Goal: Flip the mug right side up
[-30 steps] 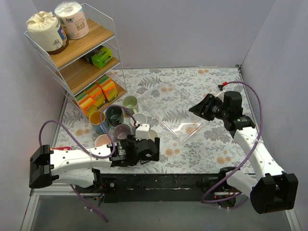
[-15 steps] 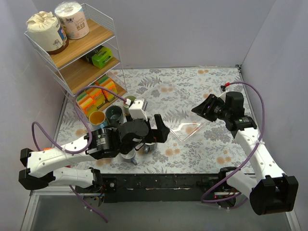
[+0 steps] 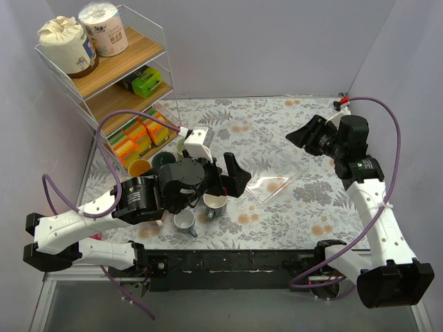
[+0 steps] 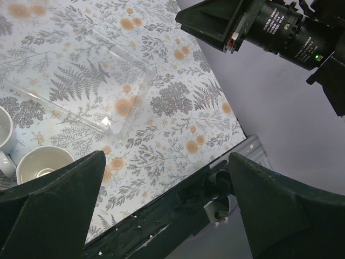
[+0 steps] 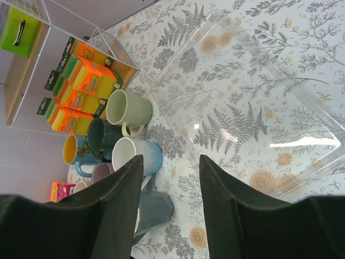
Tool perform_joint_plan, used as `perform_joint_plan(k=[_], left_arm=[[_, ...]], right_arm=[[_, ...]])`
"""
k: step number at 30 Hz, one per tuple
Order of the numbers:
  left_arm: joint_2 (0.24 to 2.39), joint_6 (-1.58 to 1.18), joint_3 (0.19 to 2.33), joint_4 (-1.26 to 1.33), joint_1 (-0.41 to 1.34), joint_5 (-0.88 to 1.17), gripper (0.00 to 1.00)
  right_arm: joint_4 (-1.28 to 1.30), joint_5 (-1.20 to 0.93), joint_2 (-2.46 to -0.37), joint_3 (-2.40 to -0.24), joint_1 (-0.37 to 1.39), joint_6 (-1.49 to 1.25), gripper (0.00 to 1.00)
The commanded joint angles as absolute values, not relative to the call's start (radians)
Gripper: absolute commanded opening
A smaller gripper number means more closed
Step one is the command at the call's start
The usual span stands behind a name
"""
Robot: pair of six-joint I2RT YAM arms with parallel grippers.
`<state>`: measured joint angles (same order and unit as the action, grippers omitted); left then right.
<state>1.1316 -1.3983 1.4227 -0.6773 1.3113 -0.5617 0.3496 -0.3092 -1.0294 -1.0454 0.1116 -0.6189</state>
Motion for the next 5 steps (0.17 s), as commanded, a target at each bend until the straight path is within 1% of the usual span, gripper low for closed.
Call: perform_joint_plan(k=[1, 5], left_arm=[[1.121, -1.350, 1.468, -0.672, 1.315, -0.571, 0.98], [1.108, -1.333, 1.474, -0.664, 1.315, -0.588, 0.98]], right_arm=[[0.299, -0.319, -1.009, -1.082, 0.106, -0.589, 0.54], [0.285, -0.330, -1.012, -1.086, 0.103, -0.592, 0.54]])
